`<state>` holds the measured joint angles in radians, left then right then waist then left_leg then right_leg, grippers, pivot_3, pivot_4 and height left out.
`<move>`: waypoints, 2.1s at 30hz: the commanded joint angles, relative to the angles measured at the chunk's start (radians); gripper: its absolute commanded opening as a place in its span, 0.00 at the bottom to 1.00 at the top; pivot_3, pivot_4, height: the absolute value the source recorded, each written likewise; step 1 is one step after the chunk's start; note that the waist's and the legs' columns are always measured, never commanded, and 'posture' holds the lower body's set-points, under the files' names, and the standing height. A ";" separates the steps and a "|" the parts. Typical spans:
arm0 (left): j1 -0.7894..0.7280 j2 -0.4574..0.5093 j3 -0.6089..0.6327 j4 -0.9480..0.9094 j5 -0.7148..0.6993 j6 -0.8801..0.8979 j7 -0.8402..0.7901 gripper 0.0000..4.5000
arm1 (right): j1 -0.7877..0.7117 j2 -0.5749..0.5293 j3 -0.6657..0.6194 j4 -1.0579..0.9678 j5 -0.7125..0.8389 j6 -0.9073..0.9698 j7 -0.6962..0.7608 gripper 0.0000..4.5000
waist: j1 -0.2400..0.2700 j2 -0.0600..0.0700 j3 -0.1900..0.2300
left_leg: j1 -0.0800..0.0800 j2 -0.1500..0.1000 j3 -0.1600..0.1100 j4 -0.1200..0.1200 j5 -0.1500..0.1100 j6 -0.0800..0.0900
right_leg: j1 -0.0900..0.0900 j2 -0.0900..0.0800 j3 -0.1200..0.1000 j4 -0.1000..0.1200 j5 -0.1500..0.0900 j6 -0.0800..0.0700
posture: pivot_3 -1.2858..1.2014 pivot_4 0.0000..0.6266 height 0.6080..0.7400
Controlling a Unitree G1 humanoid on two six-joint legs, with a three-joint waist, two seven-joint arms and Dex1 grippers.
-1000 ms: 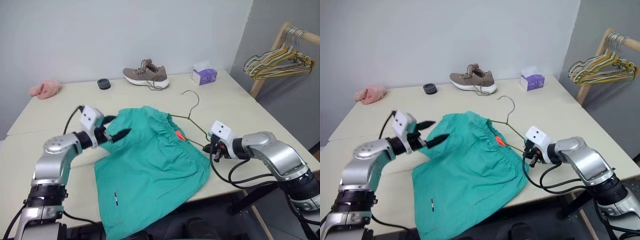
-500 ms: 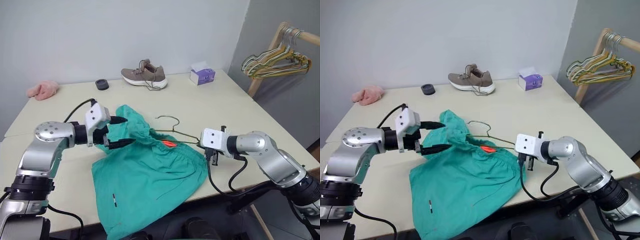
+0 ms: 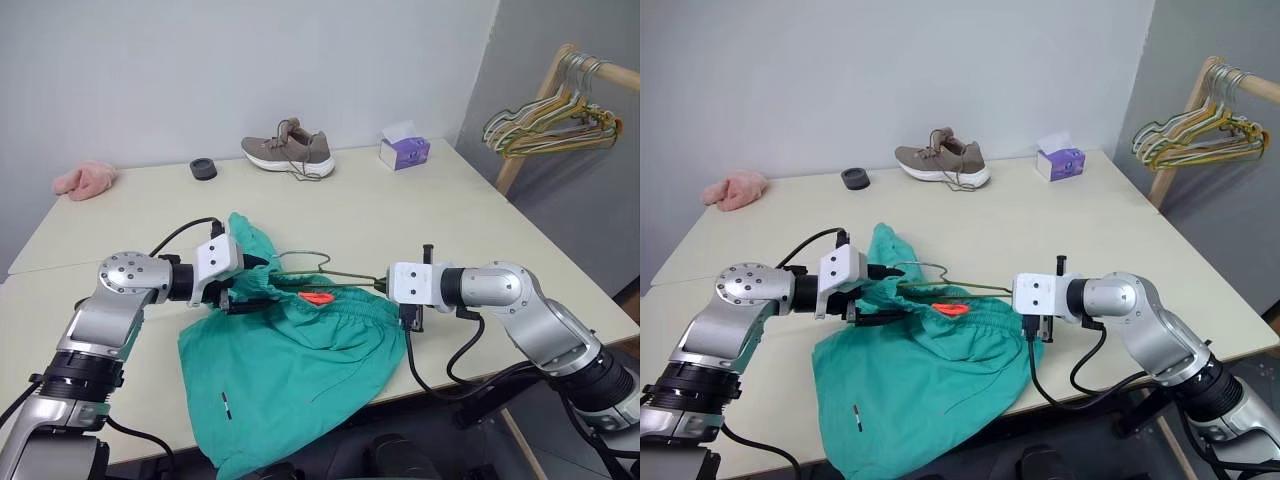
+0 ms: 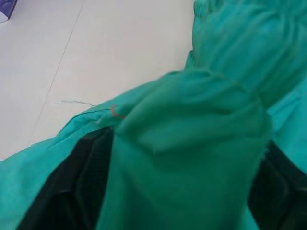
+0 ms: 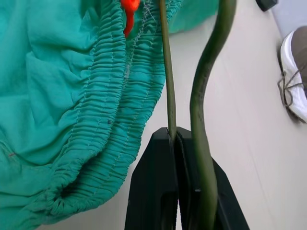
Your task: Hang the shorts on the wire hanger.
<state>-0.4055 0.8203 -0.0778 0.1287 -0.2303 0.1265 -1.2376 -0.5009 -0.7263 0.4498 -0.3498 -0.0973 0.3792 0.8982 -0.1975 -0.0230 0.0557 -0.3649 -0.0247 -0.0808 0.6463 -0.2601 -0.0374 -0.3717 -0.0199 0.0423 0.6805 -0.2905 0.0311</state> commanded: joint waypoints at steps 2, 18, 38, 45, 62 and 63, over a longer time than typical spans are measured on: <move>-0.019 -0.009 0.013 -0.021 -0.017 0.004 -0.007 0.50 | -0.022 0.009 -0.043 -0.040 0.002 -0.040 0.013 0.00 | 0.000 0.000 0.000 | 0.000 0.000 0.000 0.000 0.000 0.000 | 0.000 0.000 0.000 0.000 0.000 0.000 | 0.43 0.00 1.00; 0.040 0.019 0.010 -0.095 -0.031 0.087 -0.076 0.02 | 0.025 -0.097 -0.139 0.073 0.028 -0.155 0.118 0.32 | -0.001 0.000 0.000 | 0.000 0.000 0.000 0.000 0.000 0.000 | 0.000 0.000 0.000 0.000 0.000 0.000 | 0.42 0.00 1.00; -0.006 -0.003 0.004 -0.066 -0.038 0.104 -0.044 0.00 | 0.319 0.016 -0.404 -0.210 0.582 0.818 -0.009 0.98 | -0.015 -0.001 -0.001 | 0.001 0.001 0.000 0.001 0.000 0.000 | 0.002 0.001 0.000 0.000 0.000 0.000 | 0.41 0.00 1.00; -0.008 -0.008 0.009 -0.069 -0.038 0.103 -0.032 0.00 | 0.248 0.213 -0.421 -0.174 0.683 0.993 -0.140 0.98 | -0.018 -0.002 -0.002 | 0.000 0.000 0.000 0.000 0.000 0.000 | 0.001 0.001 0.001 0.000 0.000 0.000 | 0.42 0.00 1.00; 0.011 -0.038 0.081 -0.125 -0.116 0.178 0.055 0.00 | 0.210 0.189 -0.174 -0.143 0.517 0.718 -0.295 0.01 | -0.015 -0.001 -0.002 | 0.000 0.000 0.000 0.000 0.000 0.000 | 0.000 0.001 0.000 0.000 0.000 0.000 | 0.43 0.00 1.00; 0.013 -0.038 0.092 -0.137 -0.139 0.207 0.057 0.00 | 0.207 0.175 -0.174 -0.123 0.493 0.680 -0.297 0.01 | -0.016 -0.002 -0.002 | 0.000 0.000 0.000 0.000 0.000 0.000 | 0.000 0.001 0.000 0.000 0.000 0.000 | 0.43 0.00 1.00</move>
<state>-0.3848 0.7808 -0.0398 0.0369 -0.3191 0.3052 -1.1896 -0.2834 -0.5347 0.2819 -0.4827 0.4315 1.1277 0.6088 -0.2131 -0.0245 0.0537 -0.3651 -0.0245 -0.0806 0.6464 -0.2600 -0.0370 -0.3716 -0.0194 0.0427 0.6803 -0.2902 0.0314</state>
